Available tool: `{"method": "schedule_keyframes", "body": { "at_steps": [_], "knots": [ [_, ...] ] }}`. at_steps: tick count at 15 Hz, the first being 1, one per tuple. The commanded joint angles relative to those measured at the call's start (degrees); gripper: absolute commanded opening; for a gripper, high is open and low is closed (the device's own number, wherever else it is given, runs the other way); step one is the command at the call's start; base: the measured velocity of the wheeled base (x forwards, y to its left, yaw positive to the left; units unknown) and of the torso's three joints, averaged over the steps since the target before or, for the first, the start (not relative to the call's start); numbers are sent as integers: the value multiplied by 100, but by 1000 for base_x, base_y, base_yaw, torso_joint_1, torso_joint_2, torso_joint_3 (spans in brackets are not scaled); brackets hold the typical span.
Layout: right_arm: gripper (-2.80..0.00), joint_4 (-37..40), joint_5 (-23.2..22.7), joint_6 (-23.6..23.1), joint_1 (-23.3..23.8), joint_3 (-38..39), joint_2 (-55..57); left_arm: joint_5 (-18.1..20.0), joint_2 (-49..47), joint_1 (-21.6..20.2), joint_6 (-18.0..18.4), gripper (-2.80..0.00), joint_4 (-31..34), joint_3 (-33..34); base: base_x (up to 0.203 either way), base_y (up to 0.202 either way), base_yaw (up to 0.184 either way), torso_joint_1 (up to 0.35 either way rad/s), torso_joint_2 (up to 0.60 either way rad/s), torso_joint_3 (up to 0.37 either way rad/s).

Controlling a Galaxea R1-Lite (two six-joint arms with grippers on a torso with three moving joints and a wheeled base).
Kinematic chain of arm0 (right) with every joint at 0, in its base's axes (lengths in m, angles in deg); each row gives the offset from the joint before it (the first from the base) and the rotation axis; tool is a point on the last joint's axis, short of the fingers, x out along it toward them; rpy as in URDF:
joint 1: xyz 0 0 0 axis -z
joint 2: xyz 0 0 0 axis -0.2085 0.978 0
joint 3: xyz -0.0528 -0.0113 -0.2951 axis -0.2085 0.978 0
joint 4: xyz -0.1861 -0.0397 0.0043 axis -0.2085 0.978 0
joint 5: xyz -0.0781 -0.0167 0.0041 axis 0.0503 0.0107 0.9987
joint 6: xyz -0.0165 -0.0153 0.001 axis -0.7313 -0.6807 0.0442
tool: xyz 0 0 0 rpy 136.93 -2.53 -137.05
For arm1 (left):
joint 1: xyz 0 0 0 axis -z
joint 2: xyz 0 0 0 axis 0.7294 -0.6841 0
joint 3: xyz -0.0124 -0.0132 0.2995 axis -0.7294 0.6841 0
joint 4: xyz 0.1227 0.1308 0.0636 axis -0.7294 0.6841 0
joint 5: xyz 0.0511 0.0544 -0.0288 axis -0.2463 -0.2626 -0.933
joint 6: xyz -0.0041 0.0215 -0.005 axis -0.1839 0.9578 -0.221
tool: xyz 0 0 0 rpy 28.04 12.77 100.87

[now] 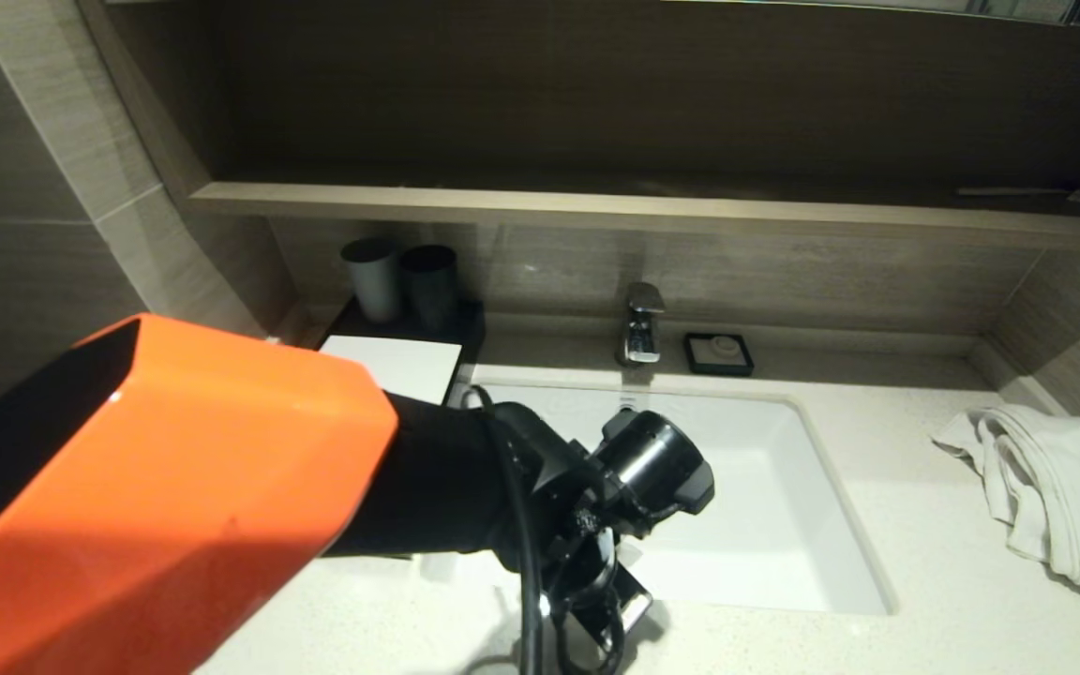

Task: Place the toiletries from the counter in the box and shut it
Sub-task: Pick up the bathroom toiletry, then place the bathroom toiletry into the drawer

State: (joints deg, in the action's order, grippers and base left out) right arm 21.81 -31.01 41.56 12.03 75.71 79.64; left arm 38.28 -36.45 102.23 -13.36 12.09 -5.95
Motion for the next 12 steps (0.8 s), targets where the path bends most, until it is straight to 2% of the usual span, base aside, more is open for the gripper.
{"method": "schedule_keyframes", "body": {
  "at_steps": [1, 12],
  "knots": [
    [-280, -1, -4, 0, 0, 0, 0, -12, 78, -162, -10, -280, 18, -53, 0, 0, 0, 0, 0, 0],
    [-280, -1, -4, 0, 0, 0, 0, -4, 766, -1634, -29, -280, -35, -161, 0, 0, 0, 0, 0, 0]
  ]
}}
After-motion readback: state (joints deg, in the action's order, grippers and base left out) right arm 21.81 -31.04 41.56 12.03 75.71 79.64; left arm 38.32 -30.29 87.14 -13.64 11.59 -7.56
